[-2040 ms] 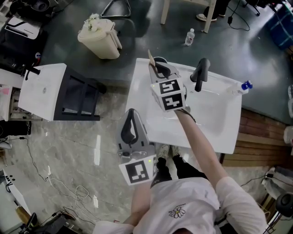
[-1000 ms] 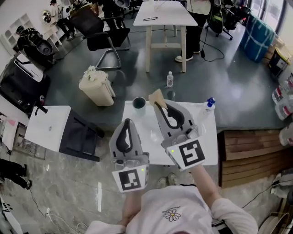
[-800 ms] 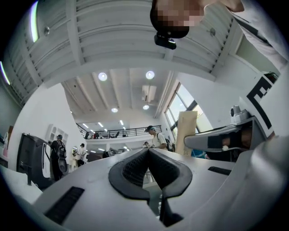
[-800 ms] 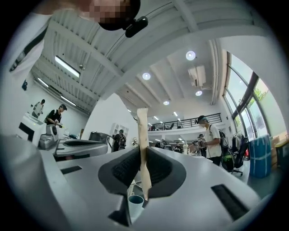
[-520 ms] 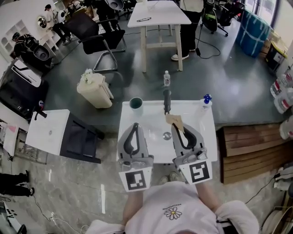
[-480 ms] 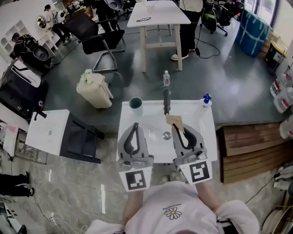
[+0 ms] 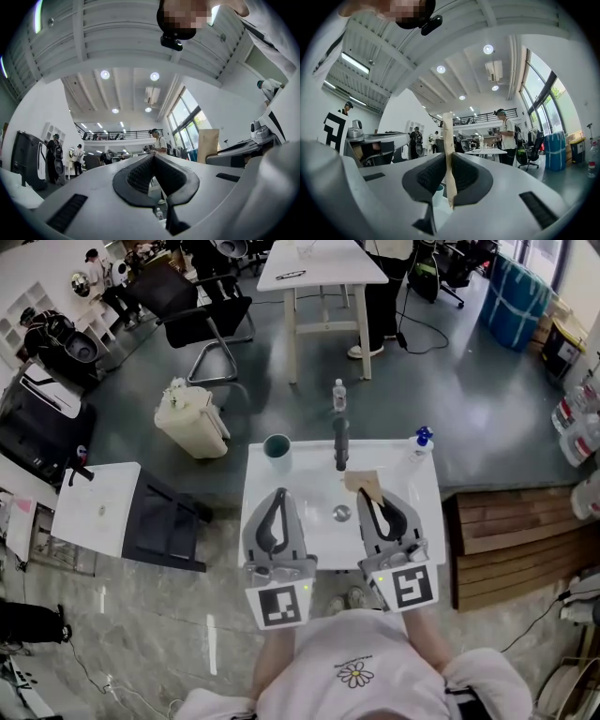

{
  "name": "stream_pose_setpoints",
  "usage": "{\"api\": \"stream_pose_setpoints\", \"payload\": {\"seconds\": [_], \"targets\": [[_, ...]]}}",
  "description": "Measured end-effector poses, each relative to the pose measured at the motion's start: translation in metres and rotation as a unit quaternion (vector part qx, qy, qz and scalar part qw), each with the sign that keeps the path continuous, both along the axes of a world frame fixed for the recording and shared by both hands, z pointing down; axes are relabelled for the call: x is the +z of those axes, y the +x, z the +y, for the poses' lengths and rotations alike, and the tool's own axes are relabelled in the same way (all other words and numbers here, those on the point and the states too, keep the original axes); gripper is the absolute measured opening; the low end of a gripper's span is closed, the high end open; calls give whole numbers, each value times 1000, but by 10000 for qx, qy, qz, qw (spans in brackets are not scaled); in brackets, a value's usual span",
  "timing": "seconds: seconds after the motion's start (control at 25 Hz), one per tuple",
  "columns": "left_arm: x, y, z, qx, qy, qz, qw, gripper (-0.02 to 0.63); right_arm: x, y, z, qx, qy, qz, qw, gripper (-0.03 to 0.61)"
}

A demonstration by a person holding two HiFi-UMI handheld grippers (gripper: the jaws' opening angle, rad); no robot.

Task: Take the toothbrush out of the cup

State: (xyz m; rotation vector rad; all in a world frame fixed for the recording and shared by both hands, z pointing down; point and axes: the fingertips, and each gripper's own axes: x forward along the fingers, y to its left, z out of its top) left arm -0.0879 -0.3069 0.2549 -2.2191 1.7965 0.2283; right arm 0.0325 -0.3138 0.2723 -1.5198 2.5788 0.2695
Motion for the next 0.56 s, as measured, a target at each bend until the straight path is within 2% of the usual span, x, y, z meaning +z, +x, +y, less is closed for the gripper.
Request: {"api": "stream_pose_setpoints", "payload": {"seconds": [0.56], "targets": [[5,7,7,31,-59,36,10000,17,4,5,5,22,-15,36,10000,35]]}}
